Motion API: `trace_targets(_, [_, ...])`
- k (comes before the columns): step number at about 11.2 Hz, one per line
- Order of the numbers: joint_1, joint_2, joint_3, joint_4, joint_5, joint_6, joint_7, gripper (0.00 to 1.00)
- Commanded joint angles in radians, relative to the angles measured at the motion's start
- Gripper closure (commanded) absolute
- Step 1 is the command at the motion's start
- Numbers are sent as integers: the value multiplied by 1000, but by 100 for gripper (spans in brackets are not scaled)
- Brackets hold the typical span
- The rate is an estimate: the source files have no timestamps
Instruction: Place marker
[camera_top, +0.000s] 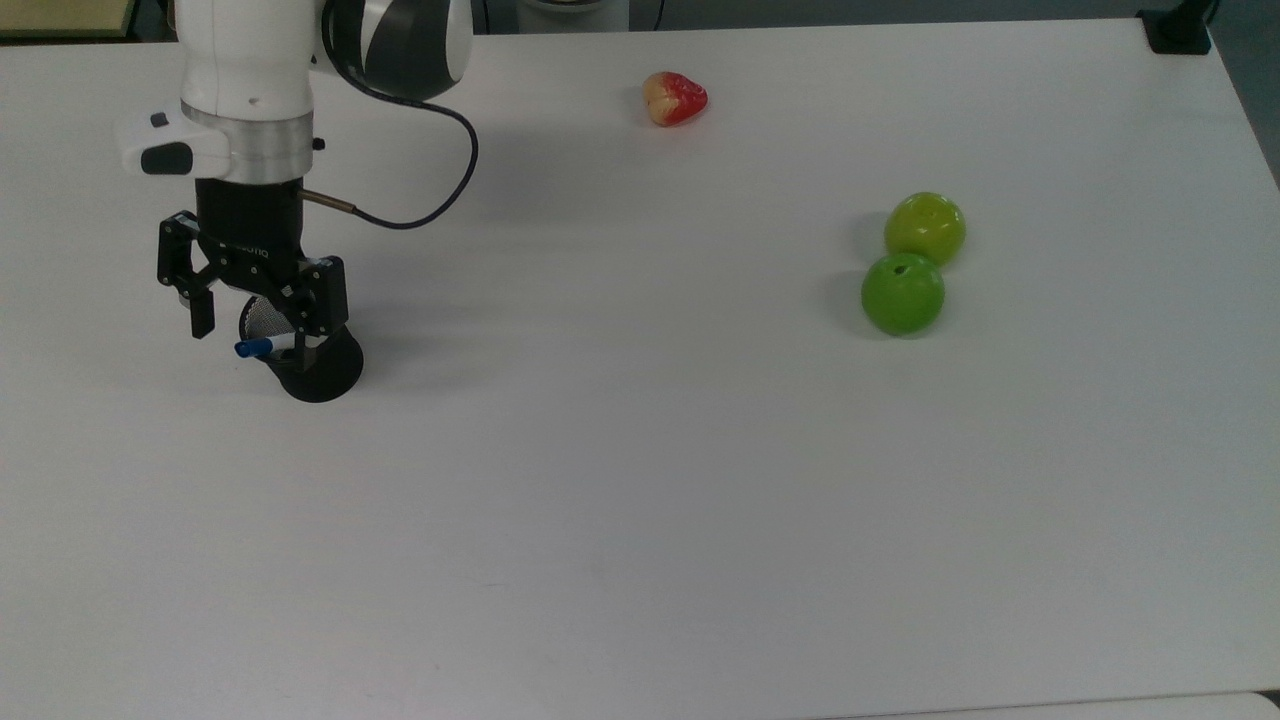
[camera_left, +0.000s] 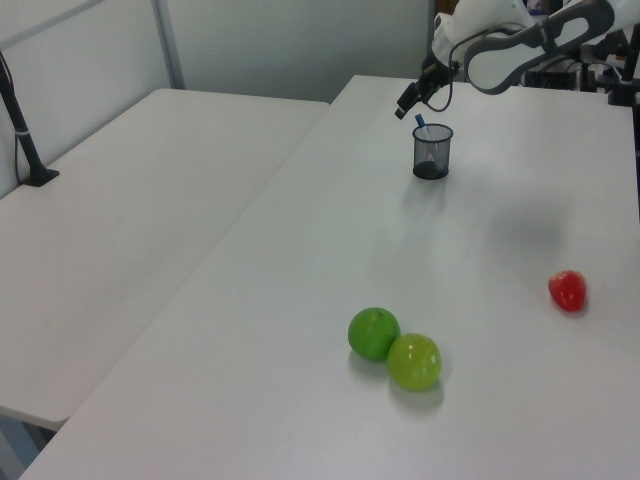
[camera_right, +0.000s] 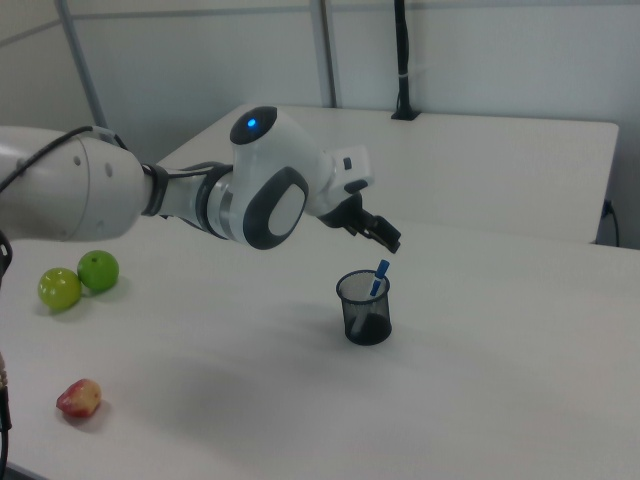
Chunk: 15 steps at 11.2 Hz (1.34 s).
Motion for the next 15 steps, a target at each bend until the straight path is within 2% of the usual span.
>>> trace_targets(1, [42,-96,0,-27,-10,-83,28,0])
trace_targets(5, [130,-148,-3,19,-11,-310,28,0])
trace_targets(7, [177,-180,-3,20,-45,-402,29,0])
trace_targets(10, [260,-252,-2,22,-53,-624,25,0])
trace_targets(15, [329,-389,1,20,-44,-1003,17,0])
